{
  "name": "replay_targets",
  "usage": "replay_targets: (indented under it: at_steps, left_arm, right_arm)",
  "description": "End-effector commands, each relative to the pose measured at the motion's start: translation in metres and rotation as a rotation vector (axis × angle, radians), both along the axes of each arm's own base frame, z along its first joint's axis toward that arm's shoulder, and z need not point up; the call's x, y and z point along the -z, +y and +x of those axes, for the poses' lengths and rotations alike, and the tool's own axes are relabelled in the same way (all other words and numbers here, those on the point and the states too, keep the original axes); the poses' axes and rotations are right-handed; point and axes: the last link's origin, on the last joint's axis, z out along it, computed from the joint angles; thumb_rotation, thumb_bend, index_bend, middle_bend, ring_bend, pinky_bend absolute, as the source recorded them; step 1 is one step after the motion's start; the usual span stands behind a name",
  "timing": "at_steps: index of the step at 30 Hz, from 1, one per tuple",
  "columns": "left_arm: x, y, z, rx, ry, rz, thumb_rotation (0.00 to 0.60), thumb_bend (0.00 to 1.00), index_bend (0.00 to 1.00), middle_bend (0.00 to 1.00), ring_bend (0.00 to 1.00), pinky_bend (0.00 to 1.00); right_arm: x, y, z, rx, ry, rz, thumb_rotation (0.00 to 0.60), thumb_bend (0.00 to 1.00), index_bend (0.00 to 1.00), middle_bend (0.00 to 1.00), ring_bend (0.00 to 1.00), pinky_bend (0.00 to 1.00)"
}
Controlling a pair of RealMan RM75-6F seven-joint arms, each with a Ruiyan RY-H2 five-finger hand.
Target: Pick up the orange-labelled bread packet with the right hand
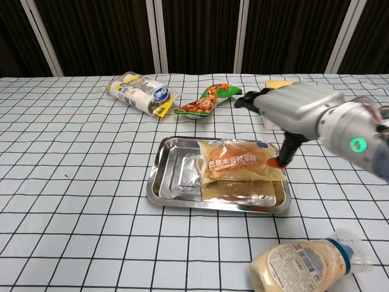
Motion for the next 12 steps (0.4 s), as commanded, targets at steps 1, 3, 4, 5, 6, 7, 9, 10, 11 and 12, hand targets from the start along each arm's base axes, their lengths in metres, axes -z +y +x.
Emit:
replay_targets:
  at_steps: [1, 3, 4, 5, 6, 7, 9, 10, 11, 12]
  left_arm:
    - [0.000, -0.002, 0.001, 0.004, -0.001, 0.001, 0.600, 0.06, 0.00, 0.00, 0.00, 0.00]
    - [-0.001, -0.003, 0.001, 0.009, 0.001, 0.003, 0.600, 0.06, 0.00, 0.00, 0.00, 0.00]
    - [-0.001, -0.004, 0.002, 0.013, 0.004, 0.004, 0.600, 0.06, 0.00, 0.00, 0.00, 0.00]
    - [0.000, -0.005, 0.003, 0.016, 0.006, 0.006, 0.600, 0.06, 0.00, 0.00, 0.00, 0.00]
    - [0.000, -0.007, 0.004, 0.022, 0.008, 0.007, 0.600, 0.06, 0.00, 0.00, 0.00, 0.00]
    - [0.000, -0.009, 0.006, 0.033, 0.011, 0.008, 0.600, 0.06, 0.00, 0.00, 0.00, 0.00]
    - [0.002, -0.013, 0.008, 0.049, 0.016, 0.007, 0.600, 0.06, 0.00, 0.00, 0.00, 0.00]
    - [0.003, -0.014, 0.009, 0.053, 0.020, 0.006, 0.600, 0.06, 0.00, 0.00, 0.00, 0.00]
    - [0.004, -0.015, 0.010, 0.054, 0.023, 0.001, 0.600, 0.06, 0.00, 0.00, 0.00, 0.00]
    - [0.006, -0.015, 0.010, 0.054, 0.024, -0.003, 0.600, 0.06, 0.00, 0.00, 0.00, 0.00]
  right_arm:
    - [-0.046, 0.025, -0.042, 0.041, 0.010, -0.109, 0.600, 0.30, 0.00, 0.00, 0.00, 0.06]
    - [-0.064, 0.037, -0.065, 0.052, -0.007, -0.156, 0.600, 0.30, 0.00, 0.00, 0.00, 0.01]
    - [-0.077, 0.046, -0.083, 0.070, -0.023, -0.185, 0.600, 0.30, 0.00, 0.00, 0.00, 0.01]
    - [-0.087, 0.053, -0.098, 0.085, -0.048, -0.210, 0.600, 0.30, 0.00, 0.00, 0.00, 0.00]
    - [-0.099, 0.061, -0.118, 0.110, -0.067, -0.252, 0.600, 0.30, 0.00, 0.00, 0.00, 0.00]
    - [-0.109, 0.069, -0.134, 0.119, -0.081, -0.286, 0.600, 0.30, 0.00, 0.00, 0.00, 0.00]
    - [-0.126, 0.085, -0.165, 0.137, -0.096, -0.358, 0.600, 0.30, 0.00, 0.00, 0.00, 0.00]
    - [-0.132, 0.093, -0.177, 0.136, -0.107, -0.385, 0.600, 0.30, 0.00, 0.00, 0.00, 0.00]
    - [-0.137, 0.100, -0.187, 0.143, -0.127, -0.406, 0.600, 0.30, 0.00, 0.00, 0.00, 0.00]
    - [-0.141, 0.104, -0.194, 0.149, -0.128, -0.398, 0.600, 0.30, 0.00, 0.00, 0.00, 0.00]
